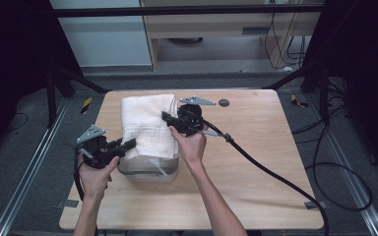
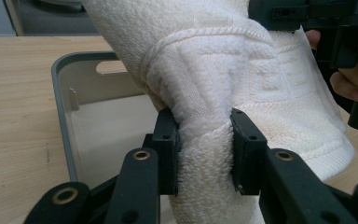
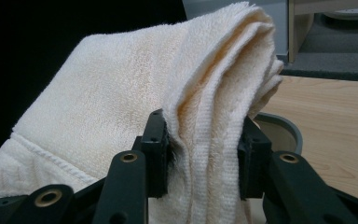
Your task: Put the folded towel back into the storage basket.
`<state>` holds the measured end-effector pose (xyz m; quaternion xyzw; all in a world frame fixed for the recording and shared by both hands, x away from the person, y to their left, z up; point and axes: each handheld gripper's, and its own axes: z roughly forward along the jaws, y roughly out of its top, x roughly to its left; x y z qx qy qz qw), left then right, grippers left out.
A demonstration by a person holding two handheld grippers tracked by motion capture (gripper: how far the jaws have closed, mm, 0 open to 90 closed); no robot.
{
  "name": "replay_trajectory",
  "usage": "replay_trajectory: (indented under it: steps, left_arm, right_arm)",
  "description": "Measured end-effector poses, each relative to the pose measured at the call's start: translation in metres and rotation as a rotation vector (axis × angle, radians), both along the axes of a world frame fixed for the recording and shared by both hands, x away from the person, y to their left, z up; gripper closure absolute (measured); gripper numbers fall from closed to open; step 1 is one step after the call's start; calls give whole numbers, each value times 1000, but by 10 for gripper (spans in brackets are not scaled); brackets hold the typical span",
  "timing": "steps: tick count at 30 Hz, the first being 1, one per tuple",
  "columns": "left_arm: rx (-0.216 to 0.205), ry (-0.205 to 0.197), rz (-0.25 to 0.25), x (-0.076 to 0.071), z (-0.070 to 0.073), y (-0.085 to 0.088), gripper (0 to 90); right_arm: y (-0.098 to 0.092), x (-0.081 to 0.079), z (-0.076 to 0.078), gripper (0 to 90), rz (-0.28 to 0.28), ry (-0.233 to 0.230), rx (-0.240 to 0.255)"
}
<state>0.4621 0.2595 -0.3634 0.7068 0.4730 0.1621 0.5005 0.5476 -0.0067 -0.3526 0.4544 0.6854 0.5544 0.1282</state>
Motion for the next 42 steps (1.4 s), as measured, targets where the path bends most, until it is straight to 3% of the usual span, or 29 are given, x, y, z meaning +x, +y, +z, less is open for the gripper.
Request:
replay_trajectory:
  steps: [7,23,37,42]
  left_arm:
    - [10,22,11,5,-7,4,670]
    - [87,90,37,18,-32,5,669]
    - [150,132,55,24,-49,1,667]
    - [190,141,57,25,-54,-2,665]
  right_arm:
    - [5,4,-9,628,-6,7,-6]
    - [20,12,-40,627,-23,53,-65]
    - [28,17,-62,618,-22,75,-140]
    - [30,18,-68,614,-18,87,-167]
